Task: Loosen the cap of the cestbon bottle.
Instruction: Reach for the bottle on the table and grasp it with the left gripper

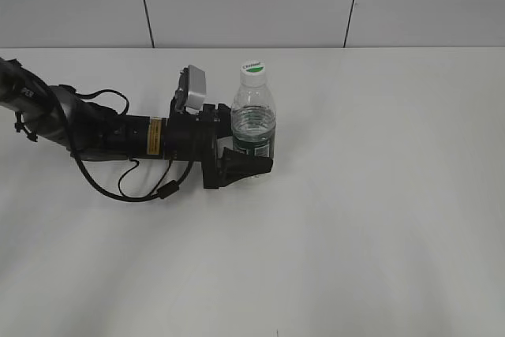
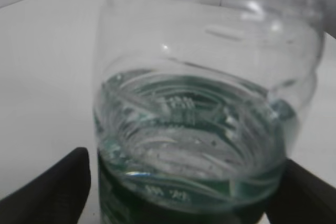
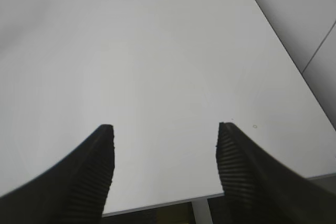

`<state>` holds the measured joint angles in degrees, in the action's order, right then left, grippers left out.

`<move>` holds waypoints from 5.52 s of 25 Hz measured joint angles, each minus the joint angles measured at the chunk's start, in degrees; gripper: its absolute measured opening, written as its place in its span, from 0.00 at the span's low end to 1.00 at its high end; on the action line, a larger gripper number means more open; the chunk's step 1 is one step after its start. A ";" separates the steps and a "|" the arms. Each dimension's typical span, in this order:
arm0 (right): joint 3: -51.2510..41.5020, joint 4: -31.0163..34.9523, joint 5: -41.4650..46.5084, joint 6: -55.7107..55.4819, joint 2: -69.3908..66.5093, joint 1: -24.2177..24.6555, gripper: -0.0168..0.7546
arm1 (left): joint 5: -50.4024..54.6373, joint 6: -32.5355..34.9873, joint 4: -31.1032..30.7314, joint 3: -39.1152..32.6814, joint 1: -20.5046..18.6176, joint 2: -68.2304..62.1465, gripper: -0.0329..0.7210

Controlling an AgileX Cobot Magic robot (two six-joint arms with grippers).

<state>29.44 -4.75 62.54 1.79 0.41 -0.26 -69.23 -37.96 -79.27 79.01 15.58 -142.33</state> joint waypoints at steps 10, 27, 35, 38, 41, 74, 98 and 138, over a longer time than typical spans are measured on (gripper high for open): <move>0.00 0.00 0.00 0.00 0.00 0.00 0.63 | 0.00 -0.05 -0.90 0.22 0.00 -0.37 0.76; 0.00 -0.05 0.00 0.00 0.00 0.00 0.63 | 0.07 -0.70 0.34 0.22 2.07 -0.37 0.75; 0.00 -0.06 -0.04 0.00 0.00 0.00 0.63 | 0.28 -0.70 0.92 0.22 2.14 -0.37 0.59; 0.00 -0.11 -0.04 0.00 0.00 0.00 0.63 | 0.28 -0.70 0.81 0.22 2.14 -0.37 0.59; 0.00 0.70 -0.04 0.00 0.00 0.00 0.63 | 0.28 -0.70 0.81 0.22 2.14 -0.37 0.59; 41.49 12.53 7.31 -11.93 -66.58 0.00 0.63 | 0.17 -0.70 0.86 0.22 2.19 -0.37 0.59; 73.66 19.04 7.25 -12.80 -110.87 -20.96 0.63 | 0.04 -0.70 0.80 0.29 2.33 -0.37 0.59; 82.76 20.85 7.40 -13.88 -119.71 -30.76 0.63 | -0.59 1.02 -1.52 0.36 2.38 -0.37 0.59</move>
<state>112.20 16.09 69.94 -12.09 -119.30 -31.03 -69.82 -36.94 -80.79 79.37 17.96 -142.70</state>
